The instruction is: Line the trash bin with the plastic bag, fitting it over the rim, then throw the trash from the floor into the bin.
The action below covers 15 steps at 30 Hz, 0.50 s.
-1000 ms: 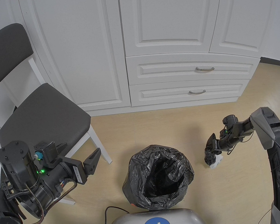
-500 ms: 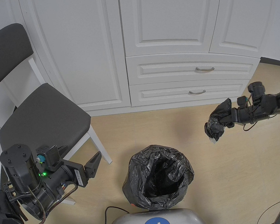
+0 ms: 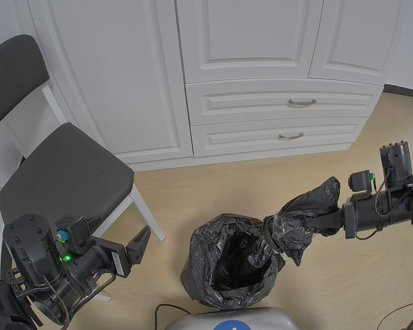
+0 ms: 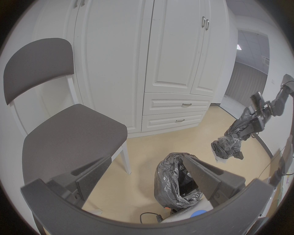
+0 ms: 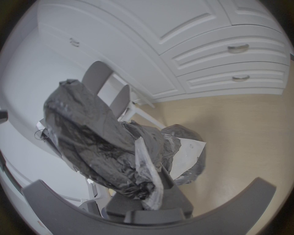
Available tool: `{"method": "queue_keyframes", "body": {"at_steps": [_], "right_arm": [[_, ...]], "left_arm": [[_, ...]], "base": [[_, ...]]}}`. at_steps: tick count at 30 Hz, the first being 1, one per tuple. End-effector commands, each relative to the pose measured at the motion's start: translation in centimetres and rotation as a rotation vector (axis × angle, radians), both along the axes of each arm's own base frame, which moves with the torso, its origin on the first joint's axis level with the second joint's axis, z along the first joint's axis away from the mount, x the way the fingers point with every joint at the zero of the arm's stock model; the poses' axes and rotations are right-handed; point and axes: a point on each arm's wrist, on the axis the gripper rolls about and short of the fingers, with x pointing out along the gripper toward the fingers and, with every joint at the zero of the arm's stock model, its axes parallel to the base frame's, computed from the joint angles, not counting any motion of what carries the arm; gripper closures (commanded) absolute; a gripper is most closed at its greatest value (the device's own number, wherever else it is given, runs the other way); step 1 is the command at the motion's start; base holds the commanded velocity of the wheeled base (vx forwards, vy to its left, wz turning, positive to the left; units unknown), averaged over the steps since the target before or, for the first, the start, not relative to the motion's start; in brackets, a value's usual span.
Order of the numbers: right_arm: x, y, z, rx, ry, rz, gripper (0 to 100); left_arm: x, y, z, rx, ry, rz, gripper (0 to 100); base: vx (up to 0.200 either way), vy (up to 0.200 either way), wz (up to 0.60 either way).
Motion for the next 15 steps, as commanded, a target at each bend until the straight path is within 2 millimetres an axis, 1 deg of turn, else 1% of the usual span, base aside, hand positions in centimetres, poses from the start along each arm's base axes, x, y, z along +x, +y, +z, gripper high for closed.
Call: {"method": "queue_keyframes", "body": {"at_steps": [1,3,5,6,8,9,10,15], "right_arm": [[-4.5,4.5,-1.9,0.077,0.002,0.069,100],[-4.6,5.3,-3.0,0.099,0.031,0.049,100],[-4.2,5.8,-4.5,0.098,0.052,0.026,100],[-4.2,5.8,-4.5,0.098,0.052,0.026,100],[-2.9,6.3,-6.5,0.096,0.047,-0.008,100],[-2.5,6.5,-6.9,0.101,0.046,-0.015,100],[-1.9,6.5,-7.7,0.103,0.050,-0.029,100],[-0.3,7.1,-12.5,0.059,0.099,-0.040,100]], "left_arm": [[0.2,-0.1,-0.3,0.006,0.006,0.001,0],[0.1,-0.1,-0.2,0.001,0.000,0.001,0],[0.1,-0.1,-0.1,-0.005,-0.008,-0.003,0],[0.1,-0.1,-0.1,-0.005,-0.008,-0.003,0],[-0.2,-0.2,0.0,-0.008,-0.015,-0.012,0],[-0.2,-0.2,0.1,-0.009,-0.016,-0.014,0],[-0.3,-0.2,0.1,-0.010,-0.017,-0.015,0],[-0.3,-0.2,0.0,-0.007,-0.014,-0.015,0]], "base": [[0.000,0.000,0.00],[0.000,0.000,0.00],[0.000,0.000,0.00],[0.000,0.000,0.00],[0.000,0.000,0.00],[0.000,0.000,0.00],[0.000,0.000,0.00],[0.000,0.000,0.00]]}}
